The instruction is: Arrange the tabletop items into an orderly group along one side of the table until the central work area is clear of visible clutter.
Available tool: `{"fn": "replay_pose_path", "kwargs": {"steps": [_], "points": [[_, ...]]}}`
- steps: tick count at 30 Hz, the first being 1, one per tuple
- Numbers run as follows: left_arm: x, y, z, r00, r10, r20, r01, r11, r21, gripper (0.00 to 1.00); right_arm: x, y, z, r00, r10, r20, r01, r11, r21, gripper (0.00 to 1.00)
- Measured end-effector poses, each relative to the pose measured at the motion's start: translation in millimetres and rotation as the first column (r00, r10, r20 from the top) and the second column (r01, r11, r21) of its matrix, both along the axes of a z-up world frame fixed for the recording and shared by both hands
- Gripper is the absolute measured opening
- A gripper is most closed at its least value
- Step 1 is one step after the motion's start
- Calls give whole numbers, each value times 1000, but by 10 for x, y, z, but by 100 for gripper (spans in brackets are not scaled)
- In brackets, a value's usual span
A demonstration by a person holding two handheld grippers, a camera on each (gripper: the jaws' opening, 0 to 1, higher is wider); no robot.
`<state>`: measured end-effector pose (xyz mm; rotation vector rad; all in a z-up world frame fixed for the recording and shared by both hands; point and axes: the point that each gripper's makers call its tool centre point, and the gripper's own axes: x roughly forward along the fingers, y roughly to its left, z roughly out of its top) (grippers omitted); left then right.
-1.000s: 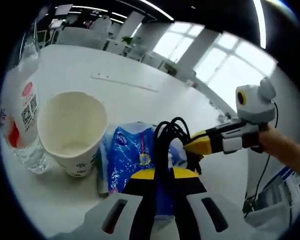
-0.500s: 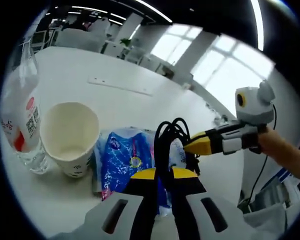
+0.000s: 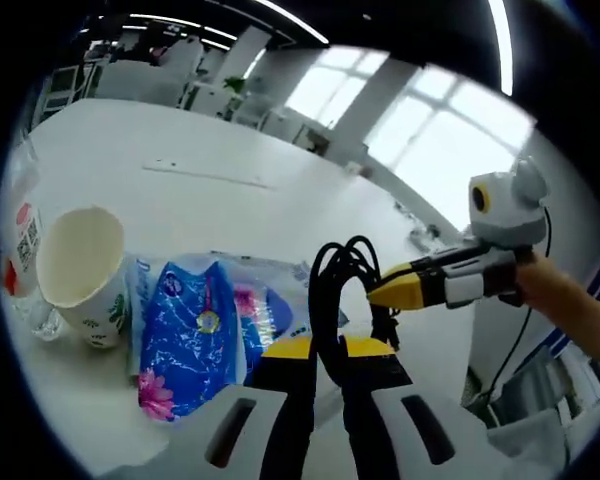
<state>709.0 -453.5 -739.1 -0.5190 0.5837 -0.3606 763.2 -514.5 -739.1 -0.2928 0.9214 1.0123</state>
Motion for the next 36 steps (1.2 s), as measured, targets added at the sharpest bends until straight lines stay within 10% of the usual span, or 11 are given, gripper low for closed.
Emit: {"fn": "replay_pose_path", "kwargs": {"steps": [18, 36], "points": [[-64, -930, -58, 994, -107, -16, 106, 993, -52, 4, -123, -968, -83, 992, -125, -27, 124, 991, -49, 4], [-12, -1357, -335, 983, -160, -85, 154, 986, -66, 3, -207, -1455, -347, 980, -172, -103, 163, 982, -94, 4]]}}
